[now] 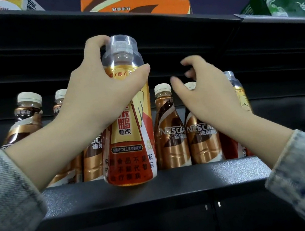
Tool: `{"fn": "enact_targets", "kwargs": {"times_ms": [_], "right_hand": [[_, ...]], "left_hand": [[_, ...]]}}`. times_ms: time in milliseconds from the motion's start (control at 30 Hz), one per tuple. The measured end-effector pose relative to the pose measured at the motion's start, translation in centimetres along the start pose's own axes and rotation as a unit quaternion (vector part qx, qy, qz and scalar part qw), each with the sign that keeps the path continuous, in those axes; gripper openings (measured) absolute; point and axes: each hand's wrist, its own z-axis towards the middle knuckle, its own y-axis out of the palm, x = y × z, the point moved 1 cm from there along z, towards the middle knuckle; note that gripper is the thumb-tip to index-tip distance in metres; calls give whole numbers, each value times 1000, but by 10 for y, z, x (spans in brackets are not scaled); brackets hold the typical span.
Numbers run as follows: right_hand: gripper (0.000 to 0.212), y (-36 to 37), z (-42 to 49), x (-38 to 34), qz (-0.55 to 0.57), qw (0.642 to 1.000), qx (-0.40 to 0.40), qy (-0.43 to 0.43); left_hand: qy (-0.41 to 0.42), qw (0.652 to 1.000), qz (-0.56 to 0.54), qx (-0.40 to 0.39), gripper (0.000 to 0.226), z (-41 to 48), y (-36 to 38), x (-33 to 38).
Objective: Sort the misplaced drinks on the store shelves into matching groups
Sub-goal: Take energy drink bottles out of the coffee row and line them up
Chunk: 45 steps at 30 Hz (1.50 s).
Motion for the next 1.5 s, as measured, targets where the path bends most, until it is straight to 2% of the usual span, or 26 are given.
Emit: {"fn": "enact_targets", "kwargs": {"times_ms": [33,100,167,233,267,300,433,500,567,667,767,867,1067,1200,1333,1400,1500], "right_hand": [[41,-4,-2,-13,128,992,-1,6],[34,-5,-6,-40,351,930,-100,46],[51,3,-7,-55,411,890,-193,50],[97,14,-8,-66,403,883,-232,67],[111,21,-8,-68,407,876,-248,73],[113,27,-9,-71,421,864,-265,74],[72,42,-14,-96,513,791,-324,72],[65,47,-19,-121,550,763,-335,55],[58,56,-23,-151,573,751,-325,54],[41,76,-26,-199,588,746,-307,61],[36,95,-28,-253,615,728,-290,92],[27,112,-30,-315,642,705,-283,106],[30,161,-34,-443,664,692,-257,120],[29,202,-32,-513,668,683,-260,140],[24,248,-32,-554,625,715,-284,132],[23,270,-30,-564,603,733,-292,122],[25,295,-22,-567,539,781,-303,88]], "left_hand": [[1,1000,1,1,66,0,0,1],[-1,1000,-3,7,68,2,-1,2],[-25,999,-25,20,72,6,-5,2],[-57,997,-36,35,74,10,-12,0],[-72,996,-44,41,75,12,-17,-1],[-92,993,-60,42,78,13,-24,-2],[-189,978,-83,0,103,11,-65,-9],[-212,975,-55,-31,106,6,-95,-13],[-222,971,-56,-66,96,2,-128,-18],[-279,953,-102,-56,57,-6,-188,-31],[-339,937,-68,-60,59,-20,-258,-56],[-336,937,12,-90,53,-34,-323,-79],[-246,946,155,-144,23,-45,-449,-105],[-236,942,190,-145,28,-45,-505,-128],[-260,938,181,-142,62,-48,-540,-176],[-258,937,167,-163,60,-50,-546,-205],[-219,945,154,-186,48,-50,-546,-244]]}}
